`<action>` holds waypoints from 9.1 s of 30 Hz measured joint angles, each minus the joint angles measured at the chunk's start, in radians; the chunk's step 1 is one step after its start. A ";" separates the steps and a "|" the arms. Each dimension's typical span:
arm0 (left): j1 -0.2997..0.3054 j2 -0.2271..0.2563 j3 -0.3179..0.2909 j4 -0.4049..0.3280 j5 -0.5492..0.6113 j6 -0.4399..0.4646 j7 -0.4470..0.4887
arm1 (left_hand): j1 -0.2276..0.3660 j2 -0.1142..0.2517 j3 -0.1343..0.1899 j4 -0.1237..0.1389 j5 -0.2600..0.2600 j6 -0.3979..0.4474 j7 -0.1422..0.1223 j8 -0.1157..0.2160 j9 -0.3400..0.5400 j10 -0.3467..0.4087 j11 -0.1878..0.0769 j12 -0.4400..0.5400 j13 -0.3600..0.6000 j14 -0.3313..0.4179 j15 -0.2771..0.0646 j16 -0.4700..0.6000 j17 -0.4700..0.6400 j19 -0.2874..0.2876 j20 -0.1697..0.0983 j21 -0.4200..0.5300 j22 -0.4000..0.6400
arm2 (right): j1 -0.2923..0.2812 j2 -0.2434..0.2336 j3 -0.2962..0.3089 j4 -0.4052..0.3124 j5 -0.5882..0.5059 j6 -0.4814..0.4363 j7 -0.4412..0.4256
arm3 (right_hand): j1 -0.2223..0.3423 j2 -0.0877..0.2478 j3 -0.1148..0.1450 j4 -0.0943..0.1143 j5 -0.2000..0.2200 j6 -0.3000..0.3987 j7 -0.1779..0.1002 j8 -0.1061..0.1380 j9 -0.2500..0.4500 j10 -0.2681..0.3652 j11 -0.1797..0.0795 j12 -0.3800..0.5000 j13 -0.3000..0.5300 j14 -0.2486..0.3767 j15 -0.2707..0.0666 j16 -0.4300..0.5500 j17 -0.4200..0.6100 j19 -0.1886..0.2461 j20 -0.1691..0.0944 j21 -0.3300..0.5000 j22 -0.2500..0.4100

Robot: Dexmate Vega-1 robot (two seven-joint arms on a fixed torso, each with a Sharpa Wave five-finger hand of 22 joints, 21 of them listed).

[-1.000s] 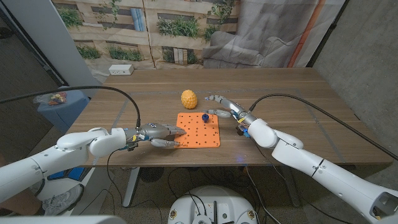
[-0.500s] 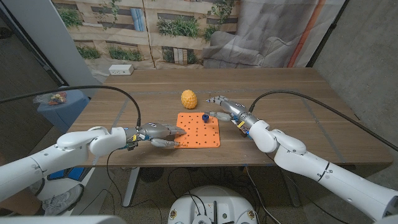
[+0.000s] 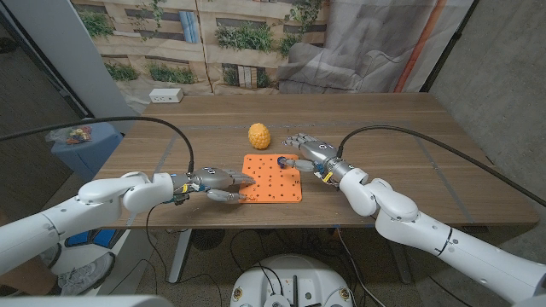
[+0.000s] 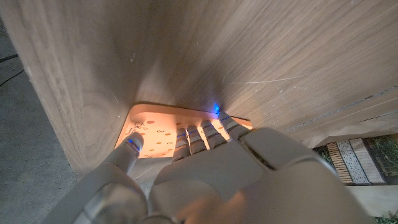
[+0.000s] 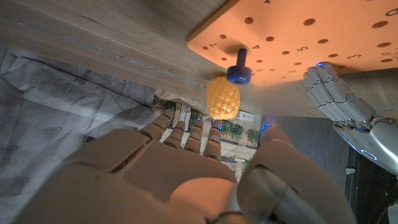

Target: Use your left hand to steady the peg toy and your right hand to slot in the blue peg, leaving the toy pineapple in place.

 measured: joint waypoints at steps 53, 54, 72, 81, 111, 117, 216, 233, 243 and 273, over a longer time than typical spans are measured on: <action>-0.056 -0.034 0.029 0.050 0.009 -0.045 -0.015 | 0.000 0.000 0.003 0.003 0.000 0.000 0.000 -0.003 -0.001 0.005 -0.005 -0.001 0.000 0.006 -0.006 -0.008 0.005 0.005 -0.005 0.000 0.000 | -0.010 0.012 0.002 0.048 -0.105 0.086 0.121 | -0.086 0.044 -0.004 0.012 -0.014 0.024 -0.006 0.000 0.000 0.082 -0.042 -0.014 -0.005 0.034 -0.005 0.016 -0.014 0.018 -0.010 0.001 0.000; -0.057 -0.035 0.029 0.051 0.009 -0.046 -0.015 | 0.000 0.000 0.003 0.003 0.000 0.000 0.000 -0.002 -0.001 0.005 -0.005 -0.001 0.001 0.006 -0.006 -0.008 0.005 0.005 -0.005 0.000 0.000 | -0.010 0.012 0.002 0.049 -0.105 0.086 0.121 | -0.091 0.049 -0.004 0.012 -0.014 0.024 -0.006 0.000 0.000 0.082 -0.042 -0.014 -0.005 0.034 -0.005 0.016 -0.014 0.018 -0.010 0.001 0.000; -0.049 -0.033 0.029 0.042 0.010 -0.033 -0.014 | 0.000 0.000 0.005 0.005 0.000 0.000 0.000 -0.002 0.000 0.005 -0.005 -0.001 0.000 0.006 -0.006 -0.008 0.005 0.005 -0.005 0.000 -0.001 | -0.019 0.008 0.004 0.065 -0.096 0.082 0.112 | -0.092 0.050 0.004 0.012 -0.014 0.033 -0.008 -0.009 -0.003 0.089 -0.049 -0.023 -0.007 0.034 -0.005 0.016 -0.014 0.032 -0.010 0.001 0.000; -0.039 -0.029 0.025 0.029 0.010 -0.018 -0.015 | 0.000 0.000 0.005 0.005 0.000 0.000 0.000 -0.004 0.000 0.005 -0.005 -0.001 0.000 0.006 -0.006 -0.008 0.005 0.009 -0.002 0.000 -0.001 | -0.022 0.000 0.001 0.069 -0.096 0.085 0.107 | -0.089 0.061 0.014 0.011 -0.014 0.065 -0.015 0.002 -0.003 0.113 -0.047 -0.016 -0.006 0.039 0.000 0.020 -0.018 0.036 -0.007 0.001 0.000; -0.018 -0.022 0.018 0.008 0.010 0.005 -0.003 | 0.000 0.000 0.010 0.010 0.000 0.000 0.001 -0.002 -0.001 0.005 -0.005 -0.001 0.000 0.006 -0.006 -0.008 0.005 0.009 -0.002 0.000 -0.001 | -0.007 0.004 -0.013 0.065 -0.101 0.080 0.188 | -0.146 0.046 0.044 0.061 -0.023 0.085 -0.020 0.006 0.001 0.132 -0.056 -0.020 -0.007 0.043 -0.003 0.027 -0.003 0.028 -0.007 0.001 0.000; -0.017 -0.022 0.018 0.009 0.010 0.004 0.002 | 0.000 0.000 0.010 0.010 0.000 0.003 0.004 -0.002 0.000 0.005 -0.005 -0.001 0.000 0.006 -0.006 -0.008 0.005 0.009 -0.002 0.000 -0.001 | -0.001 0.010 -0.017 0.064 -0.091 0.067 0.215 | -0.162 0.043 0.049 0.077 -0.028 0.089 -0.017 0.006 0.003 0.134 -0.054 -0.024 -0.007 0.037 -0.002 0.027 0.001 0.024 -0.011 0.001 0.000; -0.020 -0.028 0.024 0.015 0.012 0.008 0.015 | 0.000 0.000 0.019 0.019 0.000 0.009 0.009 -0.001 -0.001 0.005 -0.005 -0.001 0.000 0.006 -0.005 -0.008 0.005 0.018 0.000 0.000 -0.001 | -0.017 0.016 0.072 0.000 0.051 0.072 0.051 | -0.250 0.013 0.102 0.091 -0.039 0.089 0.006 -0.003 0.005 0.126 -0.025 -0.028 0.000 0.038 -0.001 0.039 0.000 0.038 -0.005 0.001 0.000; 0.013 -0.015 0.001 0.002 0.000 0.016 0.053 | 0.000 0.000 0.023 0.023 0.000 0.036 0.007 0.008 -0.001 0.025 -0.007 0.006 0.000 0.017 -0.005 0.000 0.005 0.023 -0.005 0.000 -0.004 | -0.018 0.018 0.113 0.021 0.139 0.091 0.004 | -0.250 0.013 0.102 0.082 -0.043 0.080 0.005 -0.003 0.005 0.111 0.001 -0.028 0.000 0.047 -0.003 0.039 -0.005 0.070 -0.009 0.009 0.000; 0.050 -0.001 -0.031 -0.029 -0.013 0.045 0.100 | 0.000 0.000 0.023 0.023 0.000 0.045 0.010 0.011 0.002 0.055 0.006 0.013 0.006 0.063 0.006 0.002 0.006 0.031 -0.005 0.000 -0.004 | -0.012 0.028 0.129 0.046 0.188 0.078 -0.021 | -0.250 0.013 0.098 0.078 -0.043 0.062 0.004 -0.010 0.005 0.101 0.010 -0.032 0.000 0.047 -0.003 0.039 -0.005 0.081 -0.012 0.009 0.000; 0.152 -0.022 -0.115 -0.108 -0.088 0.198 0.242 | 0.000 0.000 0.028 0.019 0.000 0.046 0.010 0.011 0.002 0.061 0.011 0.013 0.003 0.073 0.013 0.003 0.005 0.047 -0.008 0.006 -0.004 | -0.061 0.056 0.246 0.104 0.489 0.101 -0.187 | -0.255 0.018 0.101 0.064 -0.043 0.023 0.012 -0.019 0.000 0.072 0.021 -0.036 0.000 0.070 -0.005 0.043 -0.011 0.115 -0.010 0.009 0.000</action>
